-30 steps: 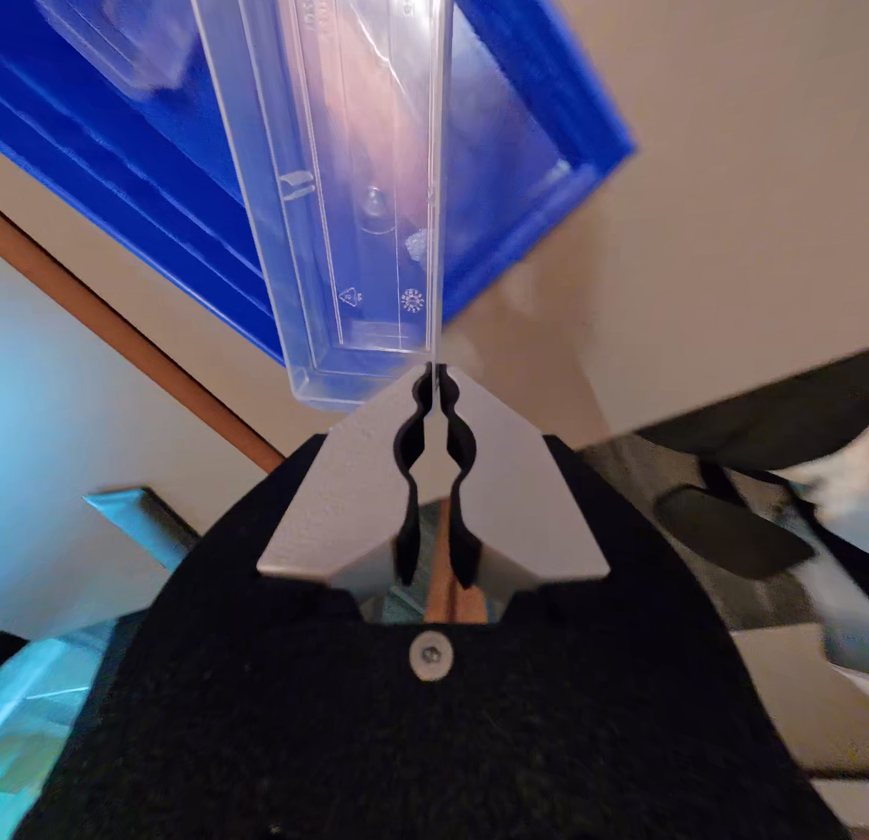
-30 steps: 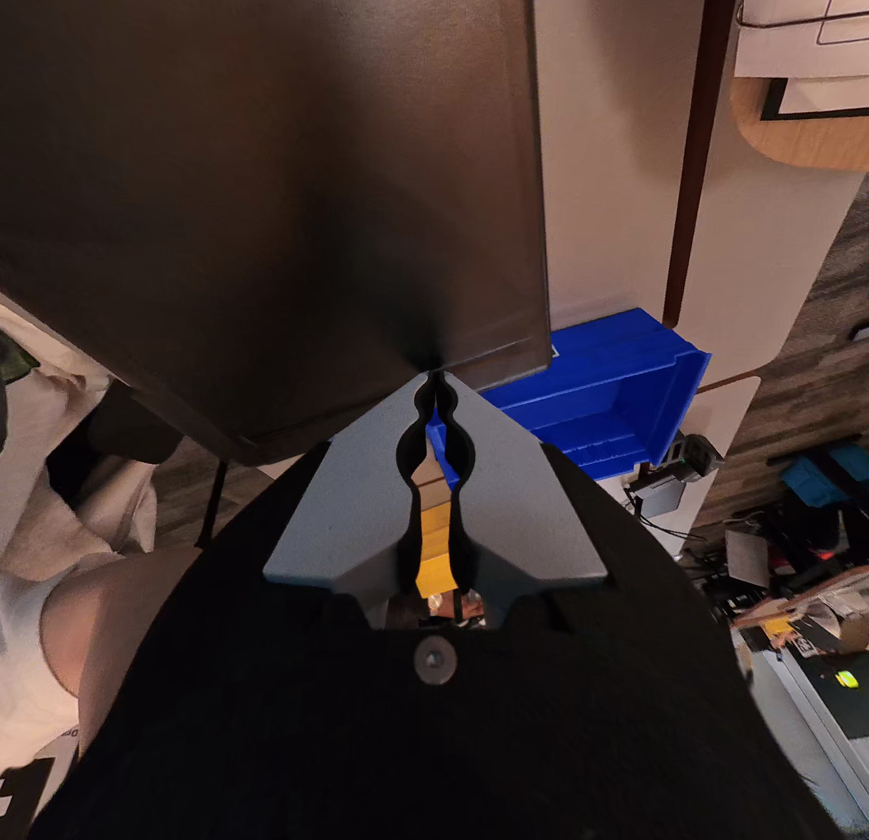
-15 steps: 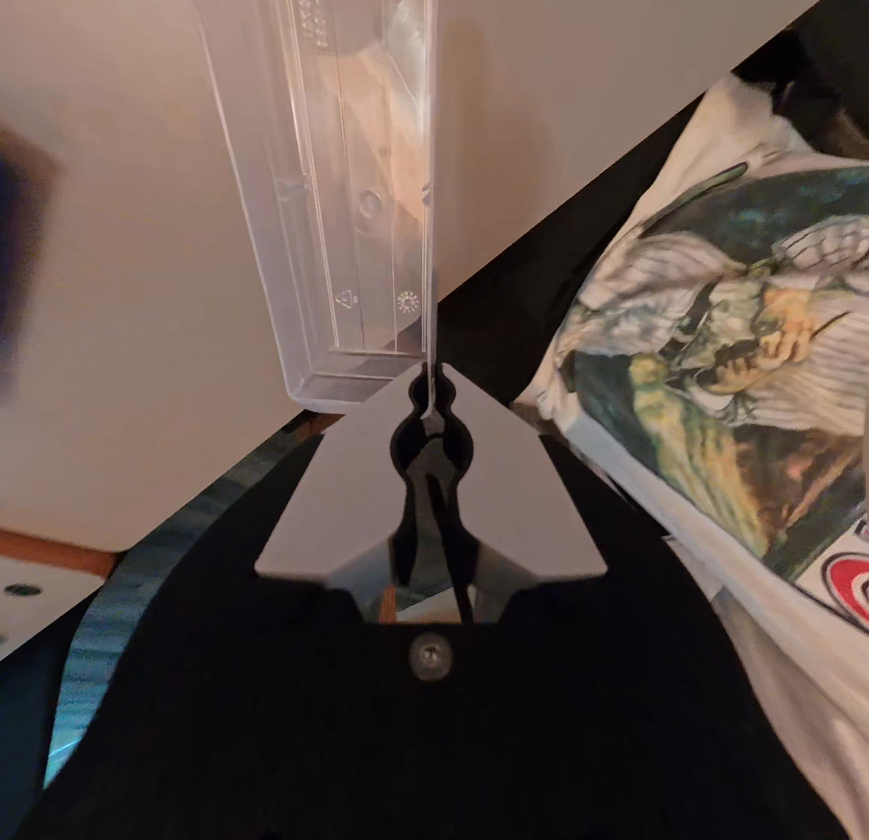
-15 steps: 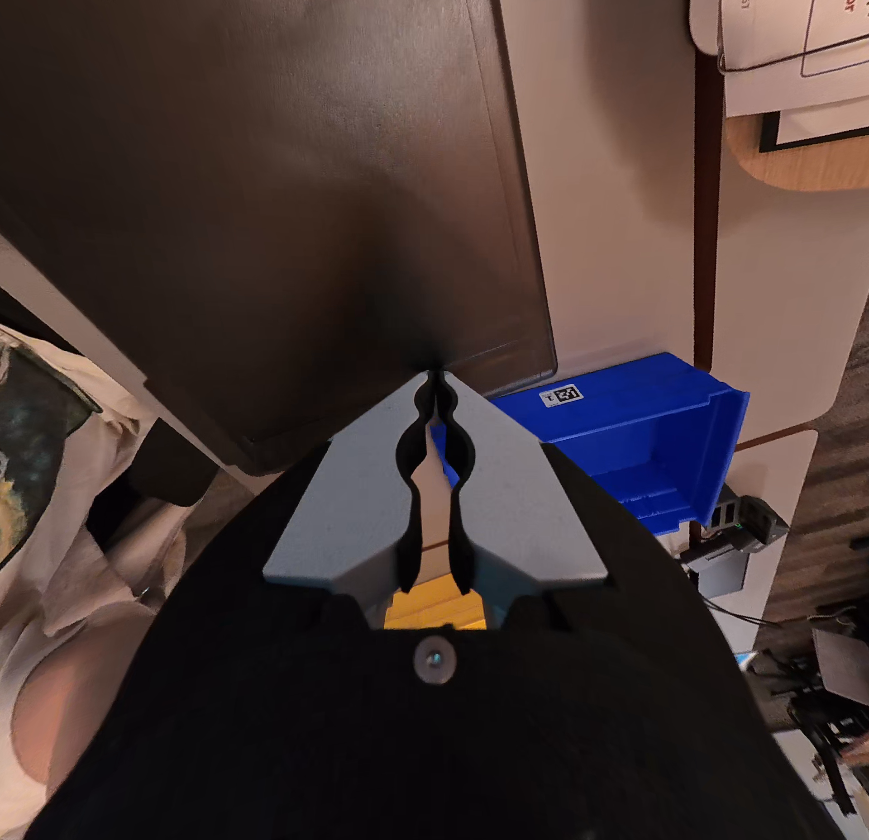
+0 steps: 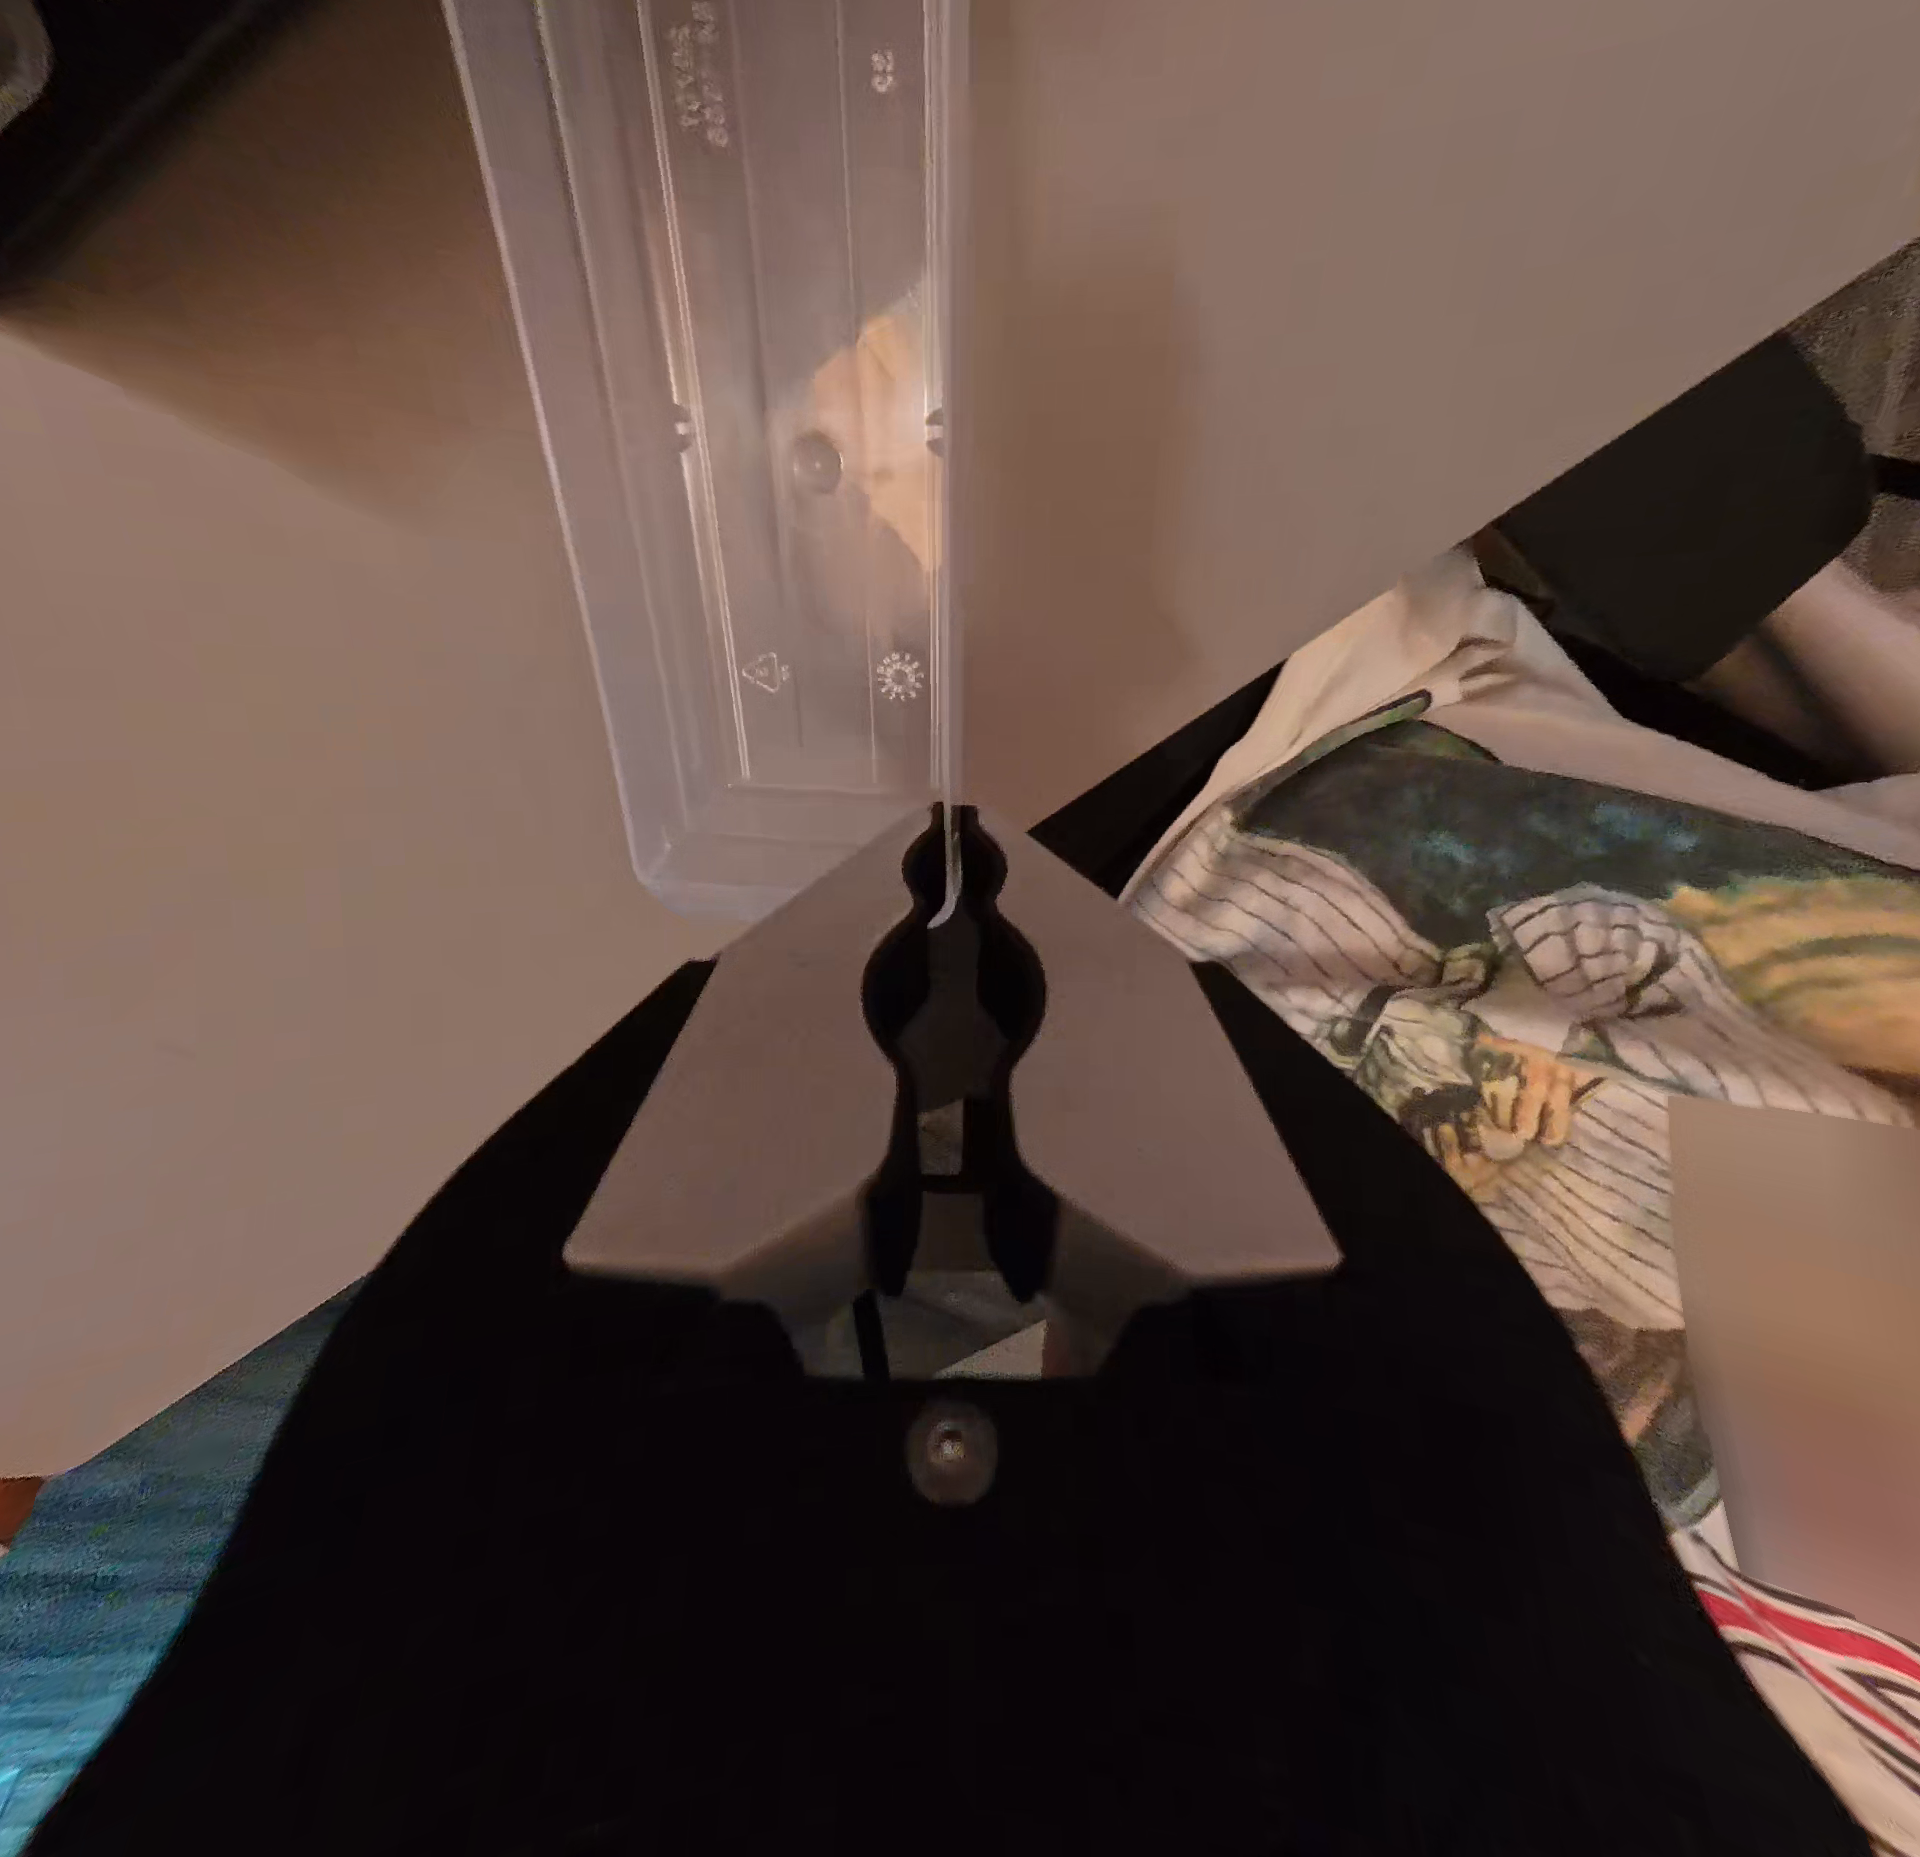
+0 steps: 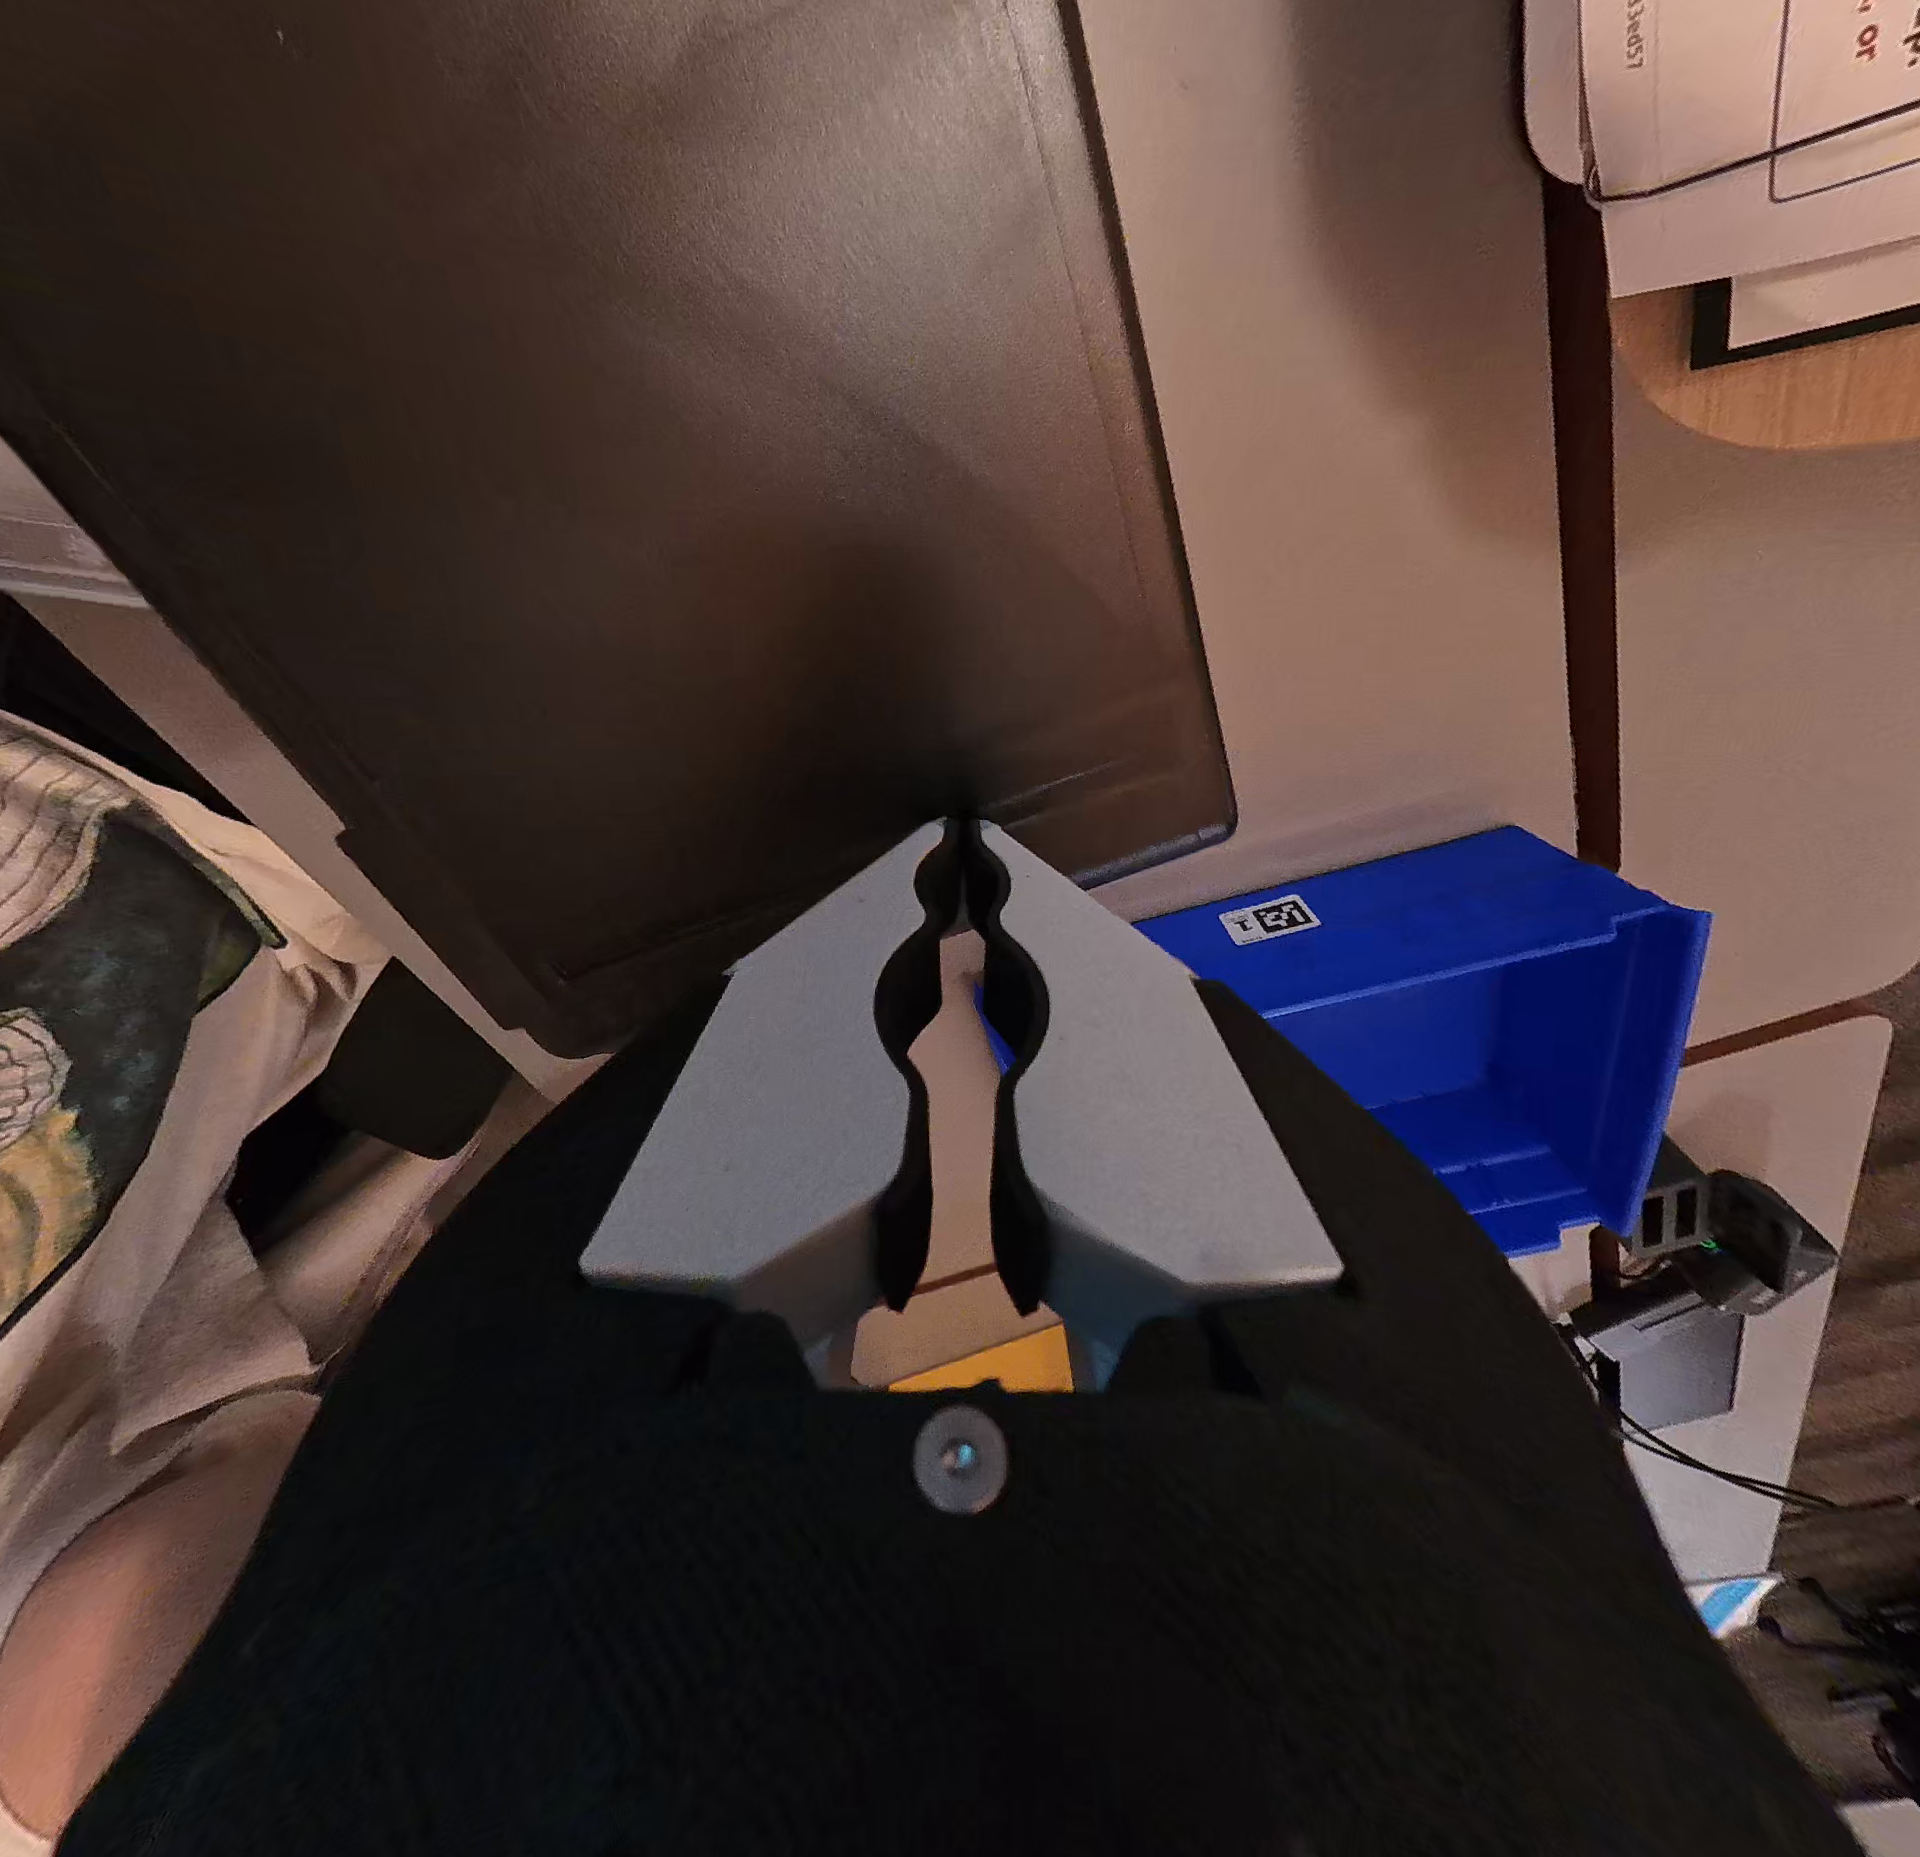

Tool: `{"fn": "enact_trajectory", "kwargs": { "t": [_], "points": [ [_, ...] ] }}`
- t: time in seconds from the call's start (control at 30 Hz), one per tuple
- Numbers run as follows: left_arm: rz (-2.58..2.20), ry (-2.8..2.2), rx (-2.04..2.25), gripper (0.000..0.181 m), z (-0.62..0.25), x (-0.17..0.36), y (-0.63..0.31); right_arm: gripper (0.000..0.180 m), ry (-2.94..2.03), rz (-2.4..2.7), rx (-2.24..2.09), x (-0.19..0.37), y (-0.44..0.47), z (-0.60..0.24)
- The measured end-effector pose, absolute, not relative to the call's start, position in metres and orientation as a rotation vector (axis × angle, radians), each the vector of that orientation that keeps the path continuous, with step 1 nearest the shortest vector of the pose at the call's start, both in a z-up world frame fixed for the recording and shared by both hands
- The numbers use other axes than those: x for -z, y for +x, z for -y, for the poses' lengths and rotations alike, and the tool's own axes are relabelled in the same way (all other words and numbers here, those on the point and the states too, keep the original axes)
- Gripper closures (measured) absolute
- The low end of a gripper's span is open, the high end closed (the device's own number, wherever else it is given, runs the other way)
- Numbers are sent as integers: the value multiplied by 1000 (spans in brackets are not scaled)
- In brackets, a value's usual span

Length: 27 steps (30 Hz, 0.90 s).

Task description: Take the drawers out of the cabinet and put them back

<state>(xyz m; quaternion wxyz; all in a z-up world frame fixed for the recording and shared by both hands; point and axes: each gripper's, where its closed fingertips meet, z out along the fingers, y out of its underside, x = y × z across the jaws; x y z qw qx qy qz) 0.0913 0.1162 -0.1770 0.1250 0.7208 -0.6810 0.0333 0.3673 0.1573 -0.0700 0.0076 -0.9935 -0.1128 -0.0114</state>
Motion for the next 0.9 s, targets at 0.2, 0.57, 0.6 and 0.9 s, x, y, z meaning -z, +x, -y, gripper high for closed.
{"fn": "enact_trajectory", "kwargs": {
  "t": [0.2,0.57,0.6,0.9],
  "points": [
    [1950,2143,-73,181,-111,181,105,180,-3112,363,46,70,367,-157],
    [1868,2245,-51,181,-111,165,120,180,-3109,352,36,70,367,-157],
    [1866,2250,-47,181,-110,164,122,180,-3111,353,45,70,367,-157],
    [1857,2296,-96,181,-94,163,137,180,-3102,359,48,70,368,-157]
  ]
}}
